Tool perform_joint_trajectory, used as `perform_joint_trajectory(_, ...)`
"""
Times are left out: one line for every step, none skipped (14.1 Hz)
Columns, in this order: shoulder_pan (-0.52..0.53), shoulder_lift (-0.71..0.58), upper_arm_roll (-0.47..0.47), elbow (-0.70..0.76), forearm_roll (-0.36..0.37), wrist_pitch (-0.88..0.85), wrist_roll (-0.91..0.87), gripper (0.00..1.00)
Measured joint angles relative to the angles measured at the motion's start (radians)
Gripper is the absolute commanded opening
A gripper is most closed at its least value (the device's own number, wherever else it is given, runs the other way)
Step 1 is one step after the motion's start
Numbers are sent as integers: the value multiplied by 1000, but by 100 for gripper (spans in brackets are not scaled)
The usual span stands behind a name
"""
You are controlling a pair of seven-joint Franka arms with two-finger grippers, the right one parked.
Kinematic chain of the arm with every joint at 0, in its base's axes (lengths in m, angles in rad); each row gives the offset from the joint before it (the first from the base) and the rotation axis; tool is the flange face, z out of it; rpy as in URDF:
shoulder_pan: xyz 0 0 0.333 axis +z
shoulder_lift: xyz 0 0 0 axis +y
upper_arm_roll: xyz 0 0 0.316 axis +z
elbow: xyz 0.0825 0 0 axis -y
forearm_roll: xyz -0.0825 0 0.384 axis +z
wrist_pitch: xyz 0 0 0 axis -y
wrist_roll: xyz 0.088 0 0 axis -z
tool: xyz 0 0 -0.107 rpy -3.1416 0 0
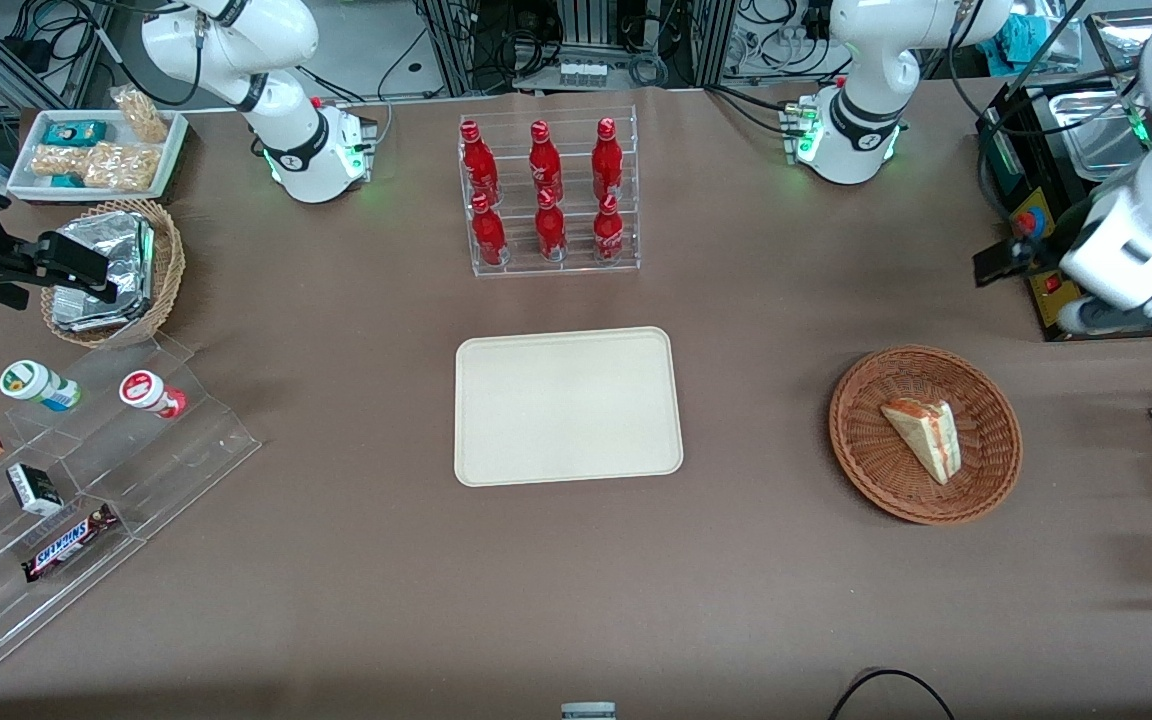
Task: Place sandwich from basket to tray
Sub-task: 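Move the left gripper from rest toward the wicker basket, then lower the open left gripper over the sandwich and close on it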
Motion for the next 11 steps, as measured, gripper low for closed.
perform_joint_trajectory(0,12,0,-46,1,68,0,100)
perform_joint_trajectory(0,22,1,-97,3,142,0,100)
perform_joint_trajectory(0,29,2,-155,4,228,0,100)
perform_joint_trajectory(1,35,3,-215,4,315,0,100)
perform_joint_trajectory(3,40,5,-272,4,399,0,100)
perform_joint_trajectory(8,46,7,-320,4,469,0,100)
perform_joint_trajectory(17,55,10,-354,4,522,-7,100)
perform_joint_trajectory(28,71,11,-373,3,563,-28,100)
perform_joint_trajectory(38,91,13,-380,3,596,-61,100)
perform_joint_trajectory(43,113,14,-381,3,630,-99,100)
perform_joint_trajectory(45,134,14,-381,3,665,-141,100)
